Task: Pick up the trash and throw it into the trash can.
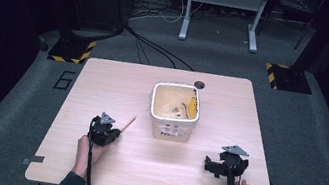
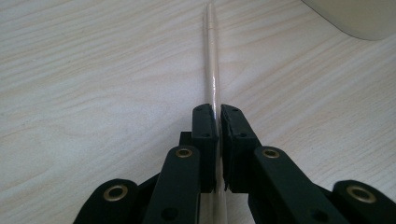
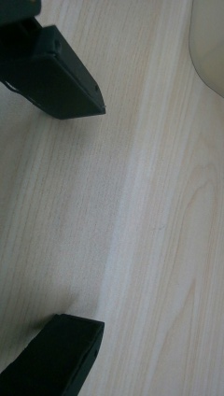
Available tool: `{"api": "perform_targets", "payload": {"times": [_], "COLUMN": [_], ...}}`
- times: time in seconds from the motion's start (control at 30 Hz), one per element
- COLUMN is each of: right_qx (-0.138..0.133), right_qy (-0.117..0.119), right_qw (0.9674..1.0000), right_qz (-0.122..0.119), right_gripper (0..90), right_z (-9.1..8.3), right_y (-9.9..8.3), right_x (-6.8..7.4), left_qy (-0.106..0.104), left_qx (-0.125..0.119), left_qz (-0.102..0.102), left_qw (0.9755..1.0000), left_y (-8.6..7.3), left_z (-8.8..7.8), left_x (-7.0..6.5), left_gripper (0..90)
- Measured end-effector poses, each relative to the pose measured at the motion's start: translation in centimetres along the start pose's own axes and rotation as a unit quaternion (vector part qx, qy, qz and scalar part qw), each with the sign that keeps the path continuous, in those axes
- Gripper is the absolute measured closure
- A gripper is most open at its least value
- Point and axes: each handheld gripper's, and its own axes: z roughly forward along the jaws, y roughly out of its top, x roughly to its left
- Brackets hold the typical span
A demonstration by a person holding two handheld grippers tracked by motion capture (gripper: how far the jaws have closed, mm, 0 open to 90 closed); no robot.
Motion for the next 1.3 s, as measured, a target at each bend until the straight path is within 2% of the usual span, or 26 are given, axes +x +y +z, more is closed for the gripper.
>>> {"api": "perform_targets", "payload": {"times": [0.37, 0.5, 0.7, 0.77, 1.3], "right_qx": [0.0, 0.0, 0.0, 0.0, 0.0], "right_qy": [0.0, 0.0, 0.0, 0.0, 0.0], "right_qw": [1.0, 1.0, 1.0, 1.0, 1.0], "right_qz": [0.0, 0.0, 0.0, 0.0, 0.0], "right_gripper": [0.0, 0.0, 0.0, 0.0, 0.0], "right_z": [0.0, 0.0, 0.0, 0.0, 0.0], "right_y": [0.0, 0.0, 0.0, 0.0, 0.0], "right_x": [0.0, 0.0, 0.0, 0.0, 0.0], "left_qy": [0.006, 0.012, 0.017, 0.024, 0.031], "left_qx": [-0.018, -0.017, -0.019, -0.024, -0.036], "left_qz": [0.002, 0.014, 0.02, 0.019, 0.039], "left_qw": [0.9998, 0.9997, 0.9995, 0.9992, 0.9981], "left_y": [0.2, 0.6, 0.9, 1.1, 2.8], "left_z": [-1.2, -1.8, -2.5, -2.8, -4.2], "left_x": [0.4, 0.7, 1.1, 1.1, 1.4], "left_gripper": [84.8, 84.8, 84.8, 84.7, 84.7]}}
